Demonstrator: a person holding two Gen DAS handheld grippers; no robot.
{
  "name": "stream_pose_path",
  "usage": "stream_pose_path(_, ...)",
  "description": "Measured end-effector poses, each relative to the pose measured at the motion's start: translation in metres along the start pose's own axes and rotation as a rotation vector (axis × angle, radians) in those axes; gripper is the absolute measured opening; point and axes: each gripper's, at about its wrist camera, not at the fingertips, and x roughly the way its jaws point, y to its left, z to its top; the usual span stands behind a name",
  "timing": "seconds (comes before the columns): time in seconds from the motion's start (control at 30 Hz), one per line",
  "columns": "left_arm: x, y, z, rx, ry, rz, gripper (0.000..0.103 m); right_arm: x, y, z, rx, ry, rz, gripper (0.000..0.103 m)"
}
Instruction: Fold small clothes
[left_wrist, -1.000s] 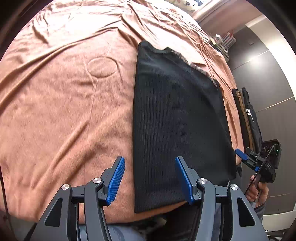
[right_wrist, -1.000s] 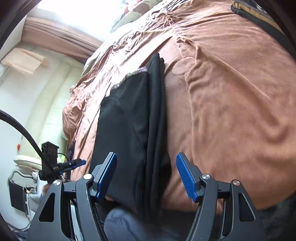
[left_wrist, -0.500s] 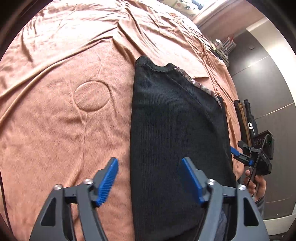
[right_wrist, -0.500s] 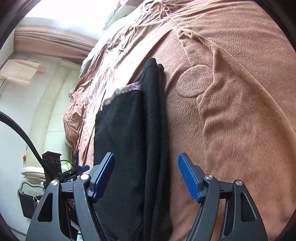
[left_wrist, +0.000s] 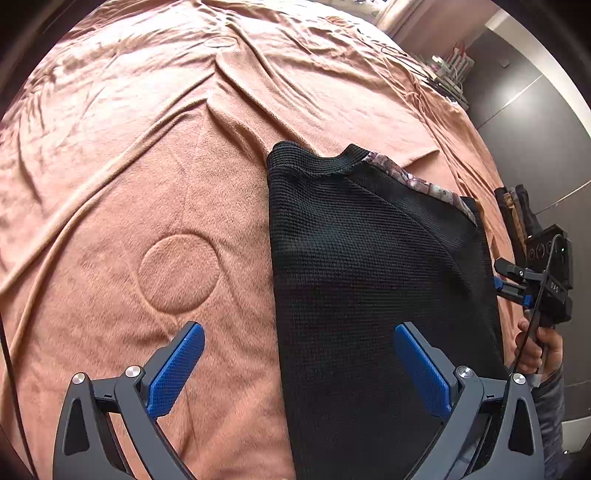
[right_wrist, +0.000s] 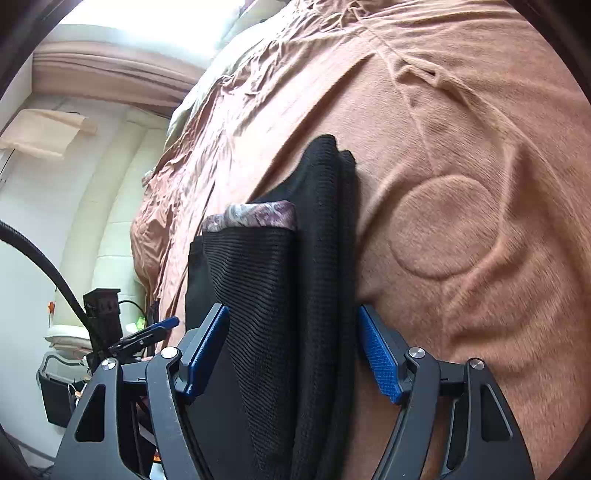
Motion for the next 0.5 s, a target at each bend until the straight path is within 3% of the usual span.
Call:
stream_pose_path(0.17,0.008,0.018,0.009,-0.078,-0.034,-0.114,0.103,0.013,-0.002,0.012,-0.013,0.016,0.012,0.070)
stream_pose_path(0.33,0.011,0.027,0.018,-0.091,-0.048,-0.158,0.101,0.023,-0.001,0.021,-0.033,0.031,0.016,0.070)
stream_pose_path(0.5,0.017,0.035,0.026,-0.098,-0.039,-0.164,0.087,0.031,0.004,0.029,-0.045,0.038,0.006,0.064)
